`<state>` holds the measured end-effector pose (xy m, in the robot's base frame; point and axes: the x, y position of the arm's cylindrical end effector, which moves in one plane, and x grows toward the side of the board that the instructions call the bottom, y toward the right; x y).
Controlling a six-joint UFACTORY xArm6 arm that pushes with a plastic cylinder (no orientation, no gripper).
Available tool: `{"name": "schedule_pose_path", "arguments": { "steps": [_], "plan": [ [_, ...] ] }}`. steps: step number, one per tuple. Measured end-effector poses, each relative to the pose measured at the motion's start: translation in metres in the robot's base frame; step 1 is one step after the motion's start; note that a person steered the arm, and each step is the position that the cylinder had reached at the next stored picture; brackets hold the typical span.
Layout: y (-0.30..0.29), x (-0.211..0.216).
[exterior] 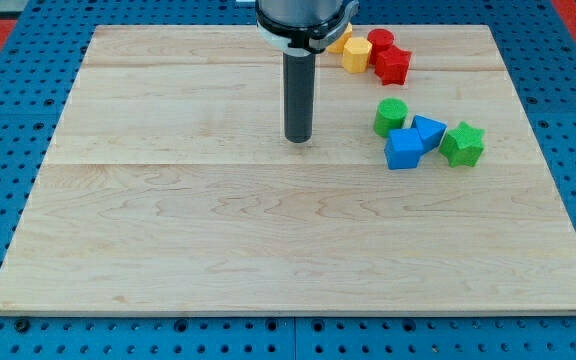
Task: Push green star into blue blocks
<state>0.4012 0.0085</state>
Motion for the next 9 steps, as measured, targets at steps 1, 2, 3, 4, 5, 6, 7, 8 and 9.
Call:
{"name": "schedule_pose_path", "arguments": {
  "steps": [1,2,3,4,5,6,7,8,9],
  "plan": [
    [0.006,0.05],
    [0.037,0.087],
    [0.072,0.086],
    [0.133,0.084],
    [0.21,0.084],
    [0.255,0.079],
    [0.25,0.057],
    [0.212,0.037],
    [0.163,0.021]
  ]
}}
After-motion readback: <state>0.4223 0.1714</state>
